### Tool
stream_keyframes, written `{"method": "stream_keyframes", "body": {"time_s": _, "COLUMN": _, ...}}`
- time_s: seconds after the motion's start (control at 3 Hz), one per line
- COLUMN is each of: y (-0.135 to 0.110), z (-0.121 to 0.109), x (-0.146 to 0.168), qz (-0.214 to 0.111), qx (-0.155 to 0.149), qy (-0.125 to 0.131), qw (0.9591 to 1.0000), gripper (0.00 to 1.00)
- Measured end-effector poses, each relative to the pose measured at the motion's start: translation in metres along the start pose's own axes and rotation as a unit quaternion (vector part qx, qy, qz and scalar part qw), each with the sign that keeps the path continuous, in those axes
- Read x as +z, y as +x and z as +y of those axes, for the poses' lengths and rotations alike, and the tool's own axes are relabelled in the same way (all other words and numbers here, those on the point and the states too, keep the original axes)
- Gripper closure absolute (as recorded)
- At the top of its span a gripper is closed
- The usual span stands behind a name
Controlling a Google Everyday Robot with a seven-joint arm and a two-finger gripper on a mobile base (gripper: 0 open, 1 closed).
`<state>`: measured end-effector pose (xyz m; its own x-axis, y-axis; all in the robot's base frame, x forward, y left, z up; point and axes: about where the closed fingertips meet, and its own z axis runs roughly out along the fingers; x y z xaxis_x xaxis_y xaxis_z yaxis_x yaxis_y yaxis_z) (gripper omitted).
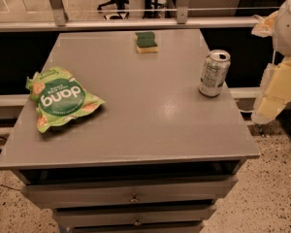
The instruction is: Move 7up can near green rice chip bag
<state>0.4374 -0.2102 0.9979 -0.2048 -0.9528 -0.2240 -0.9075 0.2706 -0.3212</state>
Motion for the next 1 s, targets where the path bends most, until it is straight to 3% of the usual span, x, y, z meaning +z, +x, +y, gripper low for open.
{"method": "stream_keyframes", "body": {"time_s": 0.67, "y": 0.003, "z": -0.011, "x": 0.009, "qz": -0.010, "qx": 0.004, "qy": 0.015, "qw": 0.9998, "gripper": 0.00}}
{"method": "stream_keyframes", "body": {"time_s": 1.0, "y": 0.012, "z": -0.038, "x": 0.038, "qz": -0.041, "qx": 0.015, "qy": 0.042, "qw": 0.9982, "gripper": 0.00}}
